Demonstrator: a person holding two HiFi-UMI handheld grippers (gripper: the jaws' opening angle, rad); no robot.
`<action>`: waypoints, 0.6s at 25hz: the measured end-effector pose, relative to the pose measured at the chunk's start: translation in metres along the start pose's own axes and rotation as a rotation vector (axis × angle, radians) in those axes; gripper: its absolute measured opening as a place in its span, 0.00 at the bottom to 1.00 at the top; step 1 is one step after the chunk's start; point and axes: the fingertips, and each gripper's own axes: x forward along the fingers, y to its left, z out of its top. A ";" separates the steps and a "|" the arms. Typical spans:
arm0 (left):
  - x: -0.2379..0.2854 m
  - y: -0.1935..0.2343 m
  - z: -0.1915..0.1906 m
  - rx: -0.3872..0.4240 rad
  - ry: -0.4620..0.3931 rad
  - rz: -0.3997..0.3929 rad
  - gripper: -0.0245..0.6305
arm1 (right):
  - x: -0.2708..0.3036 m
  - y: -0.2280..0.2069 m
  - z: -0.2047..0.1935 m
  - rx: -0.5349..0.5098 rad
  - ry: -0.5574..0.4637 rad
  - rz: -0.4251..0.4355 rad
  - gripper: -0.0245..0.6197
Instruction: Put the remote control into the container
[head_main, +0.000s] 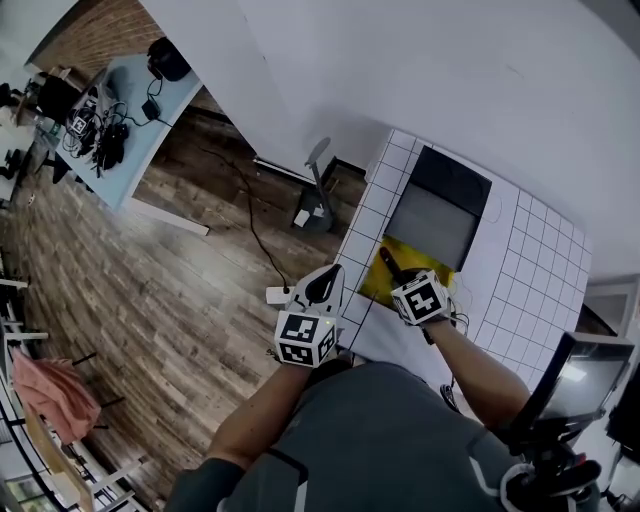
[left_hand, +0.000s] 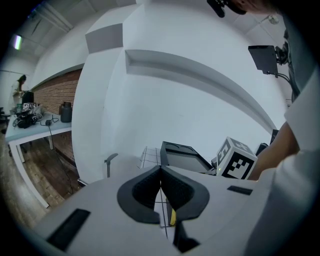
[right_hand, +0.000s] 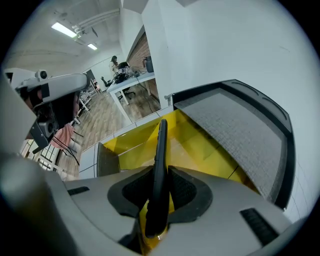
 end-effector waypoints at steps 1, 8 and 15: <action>-0.001 0.000 0.000 0.000 0.000 0.000 0.05 | 0.000 0.000 0.000 -0.002 0.002 -0.002 0.18; -0.002 -0.005 0.004 -0.005 -0.011 -0.014 0.05 | 0.003 0.000 0.001 -0.006 0.011 -0.015 0.18; -0.007 -0.005 0.005 -0.018 -0.016 -0.025 0.05 | 0.004 0.011 -0.002 -0.069 0.033 0.030 0.30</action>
